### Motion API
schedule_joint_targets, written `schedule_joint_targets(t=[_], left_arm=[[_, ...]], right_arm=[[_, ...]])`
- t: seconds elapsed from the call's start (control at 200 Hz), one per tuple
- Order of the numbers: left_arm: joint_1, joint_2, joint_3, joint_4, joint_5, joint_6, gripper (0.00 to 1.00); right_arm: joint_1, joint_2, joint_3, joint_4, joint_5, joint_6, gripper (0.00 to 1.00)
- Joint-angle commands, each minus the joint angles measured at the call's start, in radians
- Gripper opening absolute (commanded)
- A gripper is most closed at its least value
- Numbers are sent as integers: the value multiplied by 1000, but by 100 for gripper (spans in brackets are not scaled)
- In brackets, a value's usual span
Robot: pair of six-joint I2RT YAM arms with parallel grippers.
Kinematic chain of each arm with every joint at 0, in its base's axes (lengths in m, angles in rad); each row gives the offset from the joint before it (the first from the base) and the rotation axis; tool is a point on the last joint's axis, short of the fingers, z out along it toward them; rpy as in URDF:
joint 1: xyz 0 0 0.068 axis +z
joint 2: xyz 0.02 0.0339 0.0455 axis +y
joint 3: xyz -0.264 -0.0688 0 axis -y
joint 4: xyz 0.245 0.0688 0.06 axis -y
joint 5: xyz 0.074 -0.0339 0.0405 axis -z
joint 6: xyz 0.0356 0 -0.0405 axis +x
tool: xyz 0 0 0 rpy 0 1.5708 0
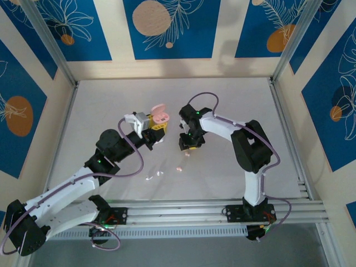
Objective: Insert wireless bluetooth earbuds into charging case
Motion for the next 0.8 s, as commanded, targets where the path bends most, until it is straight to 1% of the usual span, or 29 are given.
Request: schedule_joint_targets(t=[0.0, 0.18, 0.485, 0.795], left_arm=[[7, -25, -9, 23, -13, 5, 23], [6, -34, -13, 15, -17, 7, 23], [6, -34, -14, 18, -17, 5, 23], [6, -33, -12, 18, -15, 3, 23]], right_arm=[[19, 38, 46, -66, 39, -13, 41], [33, 62, 67, -89, 75, -15, 40], [50, 90, 80, -103, 70, -23, 34], [60, 109, 93, -111, 99, -17, 30]])
